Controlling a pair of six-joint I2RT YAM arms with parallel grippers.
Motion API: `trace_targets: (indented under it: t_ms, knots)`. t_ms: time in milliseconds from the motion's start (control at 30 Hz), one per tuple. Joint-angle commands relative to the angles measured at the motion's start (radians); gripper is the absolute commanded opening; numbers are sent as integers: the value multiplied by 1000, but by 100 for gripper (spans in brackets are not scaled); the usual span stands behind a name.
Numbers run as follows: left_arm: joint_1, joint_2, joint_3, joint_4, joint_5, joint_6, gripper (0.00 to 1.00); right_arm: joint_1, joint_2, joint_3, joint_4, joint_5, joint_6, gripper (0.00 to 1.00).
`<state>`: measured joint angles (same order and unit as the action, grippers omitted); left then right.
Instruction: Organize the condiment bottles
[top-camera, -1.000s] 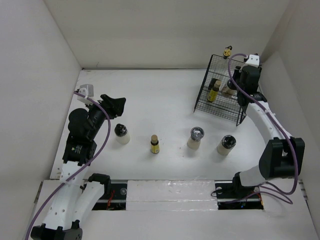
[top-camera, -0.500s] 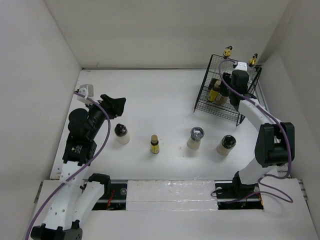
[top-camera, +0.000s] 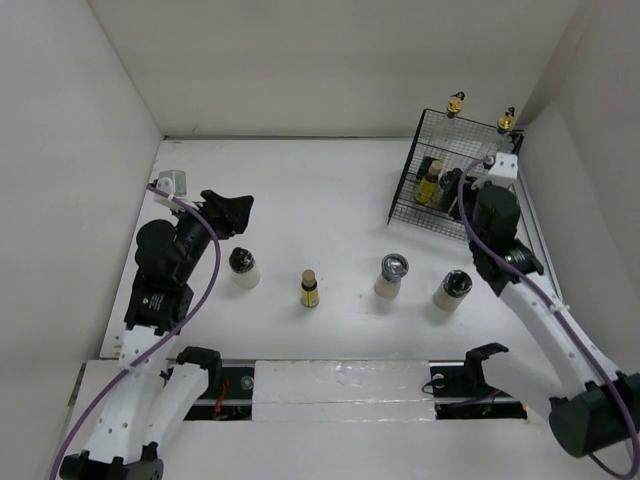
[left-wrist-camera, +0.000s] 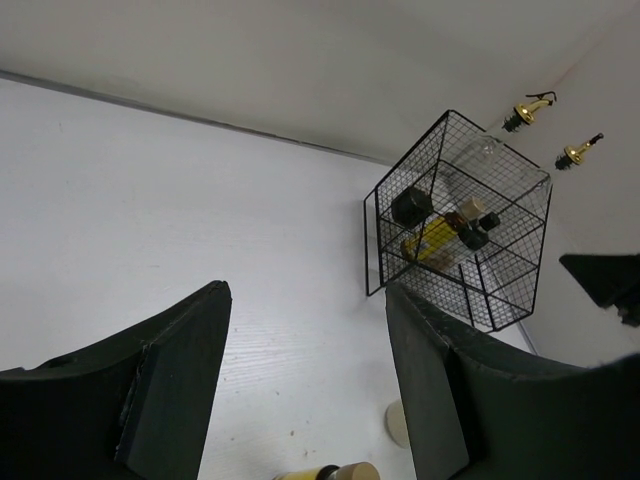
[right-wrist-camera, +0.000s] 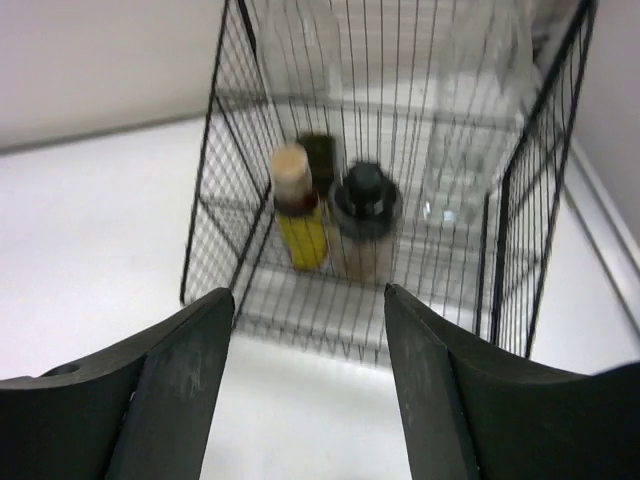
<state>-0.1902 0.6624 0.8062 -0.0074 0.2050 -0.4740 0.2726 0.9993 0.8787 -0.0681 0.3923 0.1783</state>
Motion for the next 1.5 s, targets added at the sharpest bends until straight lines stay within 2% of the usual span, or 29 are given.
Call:
trace_targets:
  t_ms: [0,133,267,600,767,967,1067,1100,1167,1267,1467]
  knots:
    - [-6,-14,-1,46,-12,-8,59,43,-118,-105,-227,138,120,66]
    - [-6,-3,-1,37,-24,-8,59,56,-250,-181,-431,139,211,64]
    - [-6,-3,-1,37,-33,-17,59,56,-306,-199,-516,120,283,63]
    - [-6,-3,-1,27,-33,-17,59,74,-281,-217,-637,0,342,50]
    - [-6,-12,-1,27,-33,-17,59,94,-292,-227,-638,-1,362,43]
    - [-6,-3,-1,27,-33,-17,59,116,-292,-225,-674,-1,397,42]
    - [-6,-3,-1,27,-33,-17,59,135,-292,-225,-665,29,406,29]
    - [-6,-3,-1,27,-33,-17,59,135,-292,-225,-665,29,406,20]
    - [-6,-3,-1,27,-33,-17,59,135,-283,-225,-656,29,406,10]
    - [-6,-3,-1,27,-23,-17,59,154,-283,-172,-607,57,359,7]
    - [-6,8,-1,46,-10,-26,59,149,-208,121,-460,212,166,9]
